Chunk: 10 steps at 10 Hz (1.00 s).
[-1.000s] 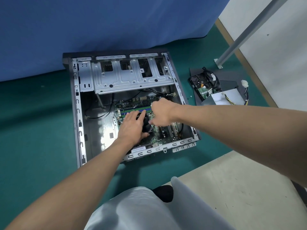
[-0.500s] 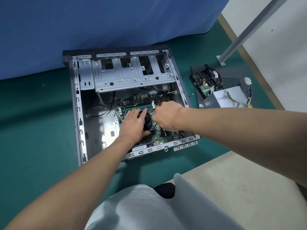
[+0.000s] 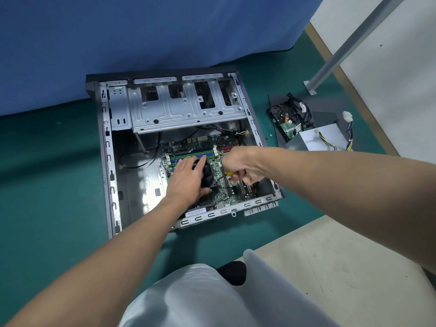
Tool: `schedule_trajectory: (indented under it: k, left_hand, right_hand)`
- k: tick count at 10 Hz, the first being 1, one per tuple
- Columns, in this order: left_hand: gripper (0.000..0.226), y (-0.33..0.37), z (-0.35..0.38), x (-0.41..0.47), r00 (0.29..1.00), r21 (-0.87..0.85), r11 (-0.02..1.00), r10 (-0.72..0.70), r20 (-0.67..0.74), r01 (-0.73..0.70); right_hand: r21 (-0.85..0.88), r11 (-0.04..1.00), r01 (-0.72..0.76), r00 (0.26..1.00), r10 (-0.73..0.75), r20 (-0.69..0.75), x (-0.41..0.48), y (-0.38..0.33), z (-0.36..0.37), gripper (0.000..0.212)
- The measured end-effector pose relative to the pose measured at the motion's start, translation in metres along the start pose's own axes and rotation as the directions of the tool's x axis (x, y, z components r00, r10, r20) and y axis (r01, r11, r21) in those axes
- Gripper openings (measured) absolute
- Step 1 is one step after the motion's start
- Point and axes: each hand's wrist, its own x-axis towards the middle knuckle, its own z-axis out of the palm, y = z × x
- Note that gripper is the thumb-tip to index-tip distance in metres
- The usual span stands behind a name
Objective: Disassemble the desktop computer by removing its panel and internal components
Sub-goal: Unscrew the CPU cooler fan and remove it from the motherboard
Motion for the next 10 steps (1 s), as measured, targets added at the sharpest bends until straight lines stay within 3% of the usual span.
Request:
schedule_trajectory:
  k: [1, 2, 3, 4, 5, 6, 7, 8, 9, 10]
  left_hand:
    - [0.1, 0.001, -0.001, 0.0, 1.0, 0.002, 1.0, 0.002, 0.007, -0.002]
    - [0.099, 0.001, -0.003, 0.0, 1.0, 0.006, 1.0, 0.005, 0.01, -0.005]
    - [0.096, 0.002, -0.004, 0.0, 1.0, -0.004, 1.0, 0.002, 0.013, -0.002]
    - [0.094, 0.002, -0.005, -0.001, 1.0, -0.022, 1.0, 0.001, 0.005, -0.001]
    - [0.096, 0.002, -0.004, -0.001, 1.0, -0.019, 1.0, 0.003, 0.01, -0.003]
    - [0.099, 0.001, -0.004, -0.001, 1.0, -0.01, 1.0, 0.005, 0.012, -0.004]
    - [0.099, 0.001, -0.002, 0.0, 1.0, -0.004, 1.0, -0.005, 0.013, 0.005]
    - [0.1, 0.001, -0.002, 0.0, 1.0, 0.0, 1.0, -0.007, 0.015, 0.007]
    - [0.099, 0.002, -0.002, 0.0, 1.0, -0.003, 1.0, -0.002, 0.009, 0.002]
    - [0.099, 0.002, -0.002, 0.0, 1.0, 0.0, 1.0, -0.002, 0.01, 0.002]
  right_hand:
    - [-0.322, 0.937, 0.133, 0.98, -0.173, -0.097, 0.003, -0.004, 0.004, 0.014]
    - [-0.814, 0.544, 0.203, 0.881, -0.464, -0.091, -0.005, -0.002, 0.009, 0.009]
    - [-0.967, -0.071, 0.244, 0.728, -0.645, 0.231, -0.012, 0.0, 0.008, 0.023]
    - [-0.929, -0.243, 0.28, 0.695, -0.616, 0.37, -0.013, -0.003, 0.002, 0.022]
    - [-0.895, 0.211, 0.392, 0.747, -0.641, 0.177, -0.01, -0.005, 0.002, 0.021]
    - [-0.531, 0.771, 0.353, 0.859, -0.492, -0.144, -0.001, -0.001, 0.007, 0.033]
    - [0.02, 0.999, 0.041, 0.995, -0.039, -0.089, 0.002, 0.001, 0.002, 0.035]
    - [0.015, 1.0, -0.011, 1.0, 0.011, -0.002, 0.003, 0.001, -0.001, 0.03]
    - [-0.442, 0.882, 0.165, 0.968, -0.23, -0.098, 0.0, -0.001, 0.001, 0.021]
    - [-0.895, 0.371, 0.249, 0.858, -0.512, 0.026, -0.008, 0.005, 0.001, 0.024]
